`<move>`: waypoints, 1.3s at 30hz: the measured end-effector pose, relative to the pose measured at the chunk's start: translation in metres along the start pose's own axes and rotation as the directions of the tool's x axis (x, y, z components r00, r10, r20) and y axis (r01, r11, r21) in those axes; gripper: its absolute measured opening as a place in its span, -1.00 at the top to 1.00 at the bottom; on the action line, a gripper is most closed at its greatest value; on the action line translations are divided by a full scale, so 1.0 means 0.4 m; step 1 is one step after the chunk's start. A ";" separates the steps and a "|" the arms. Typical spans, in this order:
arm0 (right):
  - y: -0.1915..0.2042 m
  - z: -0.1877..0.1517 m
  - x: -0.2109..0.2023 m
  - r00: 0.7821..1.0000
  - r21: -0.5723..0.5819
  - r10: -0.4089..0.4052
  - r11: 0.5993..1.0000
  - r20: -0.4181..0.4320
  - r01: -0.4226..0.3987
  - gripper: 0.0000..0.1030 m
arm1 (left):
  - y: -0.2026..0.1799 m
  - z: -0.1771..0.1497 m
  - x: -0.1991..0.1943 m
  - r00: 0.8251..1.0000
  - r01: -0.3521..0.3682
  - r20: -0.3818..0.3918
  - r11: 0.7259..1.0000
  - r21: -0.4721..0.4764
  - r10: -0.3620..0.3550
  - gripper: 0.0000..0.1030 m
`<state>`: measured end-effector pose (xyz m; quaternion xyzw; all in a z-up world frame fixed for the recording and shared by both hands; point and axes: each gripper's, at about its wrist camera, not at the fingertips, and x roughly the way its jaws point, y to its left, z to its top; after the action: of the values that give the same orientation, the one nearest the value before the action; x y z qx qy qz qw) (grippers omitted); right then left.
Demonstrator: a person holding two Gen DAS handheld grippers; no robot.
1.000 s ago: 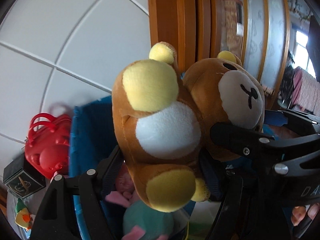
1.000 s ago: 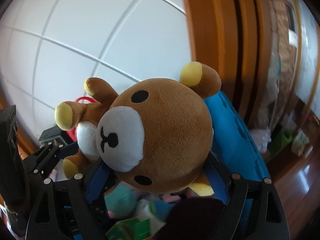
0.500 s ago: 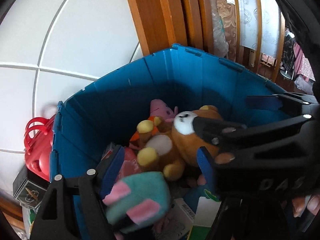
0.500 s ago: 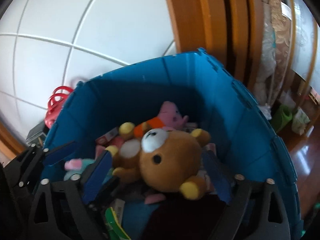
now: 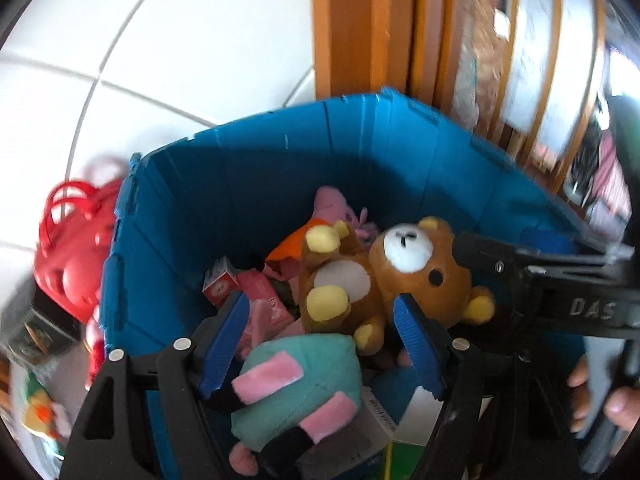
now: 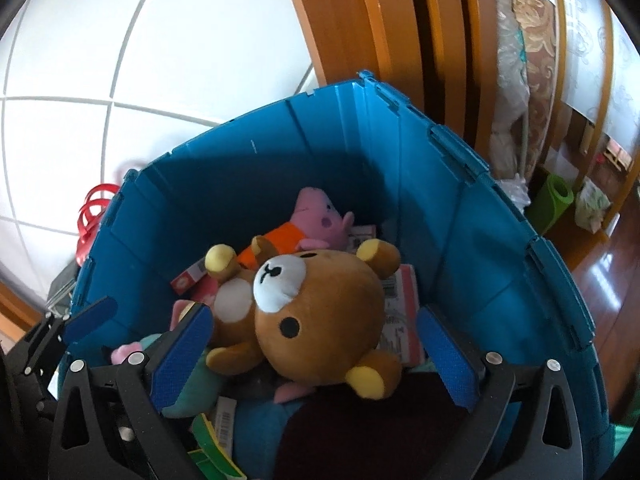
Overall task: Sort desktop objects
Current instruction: 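Open both tools to drop the brown bear into the blue bin, then move both tools back to the Peppa Pig plush on the bed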
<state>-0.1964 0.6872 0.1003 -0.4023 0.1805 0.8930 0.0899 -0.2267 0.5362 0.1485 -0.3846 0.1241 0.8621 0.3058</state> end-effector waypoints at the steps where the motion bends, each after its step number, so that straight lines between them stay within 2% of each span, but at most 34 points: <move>1: 0.000 0.002 -0.011 1.000 0.004 0.007 1.000 0.013 -0.007 -1.00 | 0.013 0.000 -0.020 1.000 0.015 0.011 1.000 -0.025 -0.015 -0.44; 3: 0.010 0.005 -0.028 1.000 -0.002 0.024 1.000 0.018 -0.024 -1.00 | 0.034 -0.001 -0.068 0.999 0.029 0.032 0.999 -0.042 -0.028 -0.44; 6: 0.046 0.007 -0.071 0.999 -0.017 0.040 0.999 0.035 -0.039 -1.00 | 0.062 -0.008 -0.155 0.996 -0.027 0.083 0.999 -0.030 0.029 -0.44; 11: 0.174 -0.004 -0.193 0.991 -0.104 0.096 0.991 0.092 -0.086 -1.00 | 0.163 -0.047 -0.314 0.984 -0.048 0.166 0.994 -0.099 0.064 -0.46; 14: 0.266 -0.035 -0.258 0.983 -0.163 0.151 0.978 0.109 -0.132 -1.00 | 0.235 -0.103 -0.383 0.973 -0.103 0.193 0.987 -0.124 0.126 -0.59; 17: 0.354 -0.071 -0.301 0.973 -0.197 0.206 0.963 0.108 -0.182 -1.00 | 0.304 -0.174 -0.425 0.962 -0.165 0.195 0.977 -0.137 0.190 -0.59; 21: 0.497 -0.126 -0.330 0.965 -0.276 0.242 0.939 0.099 -0.207 -1.00 | 0.415 -0.270 -0.457 0.955 -0.218 0.169 0.964 -0.153 0.243 -0.59; 26: 0.664 -0.199 -0.315 0.957 -0.336 0.284 0.909 0.066 -0.246 -1.00 | 0.583 -0.384 -0.490 0.948 -0.274 0.105 0.939 -0.209 0.300 -0.59; 32: 0.856 -0.289 -0.239 0.943 -0.353 0.331 0.881 -0.016 -0.315 -1.00 | 0.741 -0.501 -0.508 0.937 -0.322 0.047 0.908 -0.267 0.346 -0.59; 36: 0.931 -0.338 -0.180 0.939 -0.345 0.338 0.877 -0.055 -0.336 -1.00 | 0.818 -0.560 -0.506 0.933 -0.339 0.022 0.895 -0.290 0.360 -0.59; 39: 0.963 -0.370 -0.133 0.948 -0.341 0.314 0.887 -0.055 -0.313 -1.00 | 0.859 -0.594 -0.491 0.932 -0.341 0.012 0.889 -0.307 0.362 -0.59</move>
<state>-0.1775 0.2742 0.1462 -0.3767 0.0837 0.9137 -0.1272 -0.1996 0.0760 0.1263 -0.3678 0.0491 0.9245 0.0869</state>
